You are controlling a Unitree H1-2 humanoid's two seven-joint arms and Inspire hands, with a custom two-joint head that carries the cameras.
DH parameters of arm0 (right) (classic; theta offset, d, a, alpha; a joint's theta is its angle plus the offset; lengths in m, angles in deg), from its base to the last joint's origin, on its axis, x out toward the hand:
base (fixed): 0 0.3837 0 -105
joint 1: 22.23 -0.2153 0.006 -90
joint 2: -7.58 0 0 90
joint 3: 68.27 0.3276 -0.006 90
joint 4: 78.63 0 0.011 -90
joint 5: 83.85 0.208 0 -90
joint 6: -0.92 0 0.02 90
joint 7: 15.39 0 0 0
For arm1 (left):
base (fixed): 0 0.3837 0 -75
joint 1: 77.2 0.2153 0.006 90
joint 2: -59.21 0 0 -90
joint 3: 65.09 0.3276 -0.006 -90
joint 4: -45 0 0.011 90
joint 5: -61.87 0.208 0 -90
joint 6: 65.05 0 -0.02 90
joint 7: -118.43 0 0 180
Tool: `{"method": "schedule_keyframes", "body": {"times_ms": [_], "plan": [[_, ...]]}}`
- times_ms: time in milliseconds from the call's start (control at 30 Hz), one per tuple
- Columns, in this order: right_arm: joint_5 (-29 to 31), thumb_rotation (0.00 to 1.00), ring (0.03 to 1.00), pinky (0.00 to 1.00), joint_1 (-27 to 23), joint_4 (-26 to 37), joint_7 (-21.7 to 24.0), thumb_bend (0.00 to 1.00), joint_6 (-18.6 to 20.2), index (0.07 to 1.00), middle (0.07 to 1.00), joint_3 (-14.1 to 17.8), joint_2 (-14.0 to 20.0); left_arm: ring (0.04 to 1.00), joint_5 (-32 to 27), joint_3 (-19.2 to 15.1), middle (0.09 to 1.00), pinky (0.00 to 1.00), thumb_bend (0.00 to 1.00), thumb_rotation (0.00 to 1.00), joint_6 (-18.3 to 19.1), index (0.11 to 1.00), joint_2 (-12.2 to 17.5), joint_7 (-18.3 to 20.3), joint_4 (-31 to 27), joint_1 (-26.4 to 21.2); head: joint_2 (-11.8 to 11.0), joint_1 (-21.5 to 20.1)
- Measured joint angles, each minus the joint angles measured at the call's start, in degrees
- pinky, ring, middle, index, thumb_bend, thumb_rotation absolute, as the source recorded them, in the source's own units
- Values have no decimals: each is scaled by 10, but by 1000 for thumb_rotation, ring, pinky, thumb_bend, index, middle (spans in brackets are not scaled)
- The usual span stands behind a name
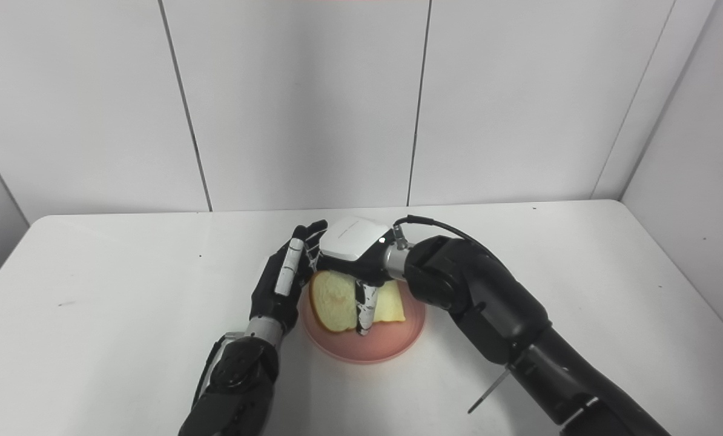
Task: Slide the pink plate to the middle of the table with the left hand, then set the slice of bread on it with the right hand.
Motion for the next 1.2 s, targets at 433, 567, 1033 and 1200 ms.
{"method": "schedule_keyframes", "body": {"times_ms": [433, 567, 1033, 1200], "plan": [[0, 352, 603, 499, 0, 4, 33, 911, 4, 690, 685, 1, 5, 809, 7, 3, 793, 726, 766, 849, 5, 730, 1, 0, -12, 4, 1, -4], [0, 390, 690, 586, 0, 23, 52, 996, 14, 755, 748, 9, 6, 806, 11, 6, 795, 728, 767, 862, 12, 737, 3, 0, -22, 8, 2, -6], [3, 421, 818, 780, 0, 22, 83, 1000, 16, 794, 831, 18, 6, 813, 12, 7, 804, 736, 773, 849, 12, 738, 5, 1, -24, 8, 2, -11], [4, 416, 807, 765, -1, 22, 88, 1000, 16, 778, 822, 24, 6, 809, 12, 6, 800, 734, 778, 854, 12, 727, 5, 1, -24, 8, 3, -13]]}}
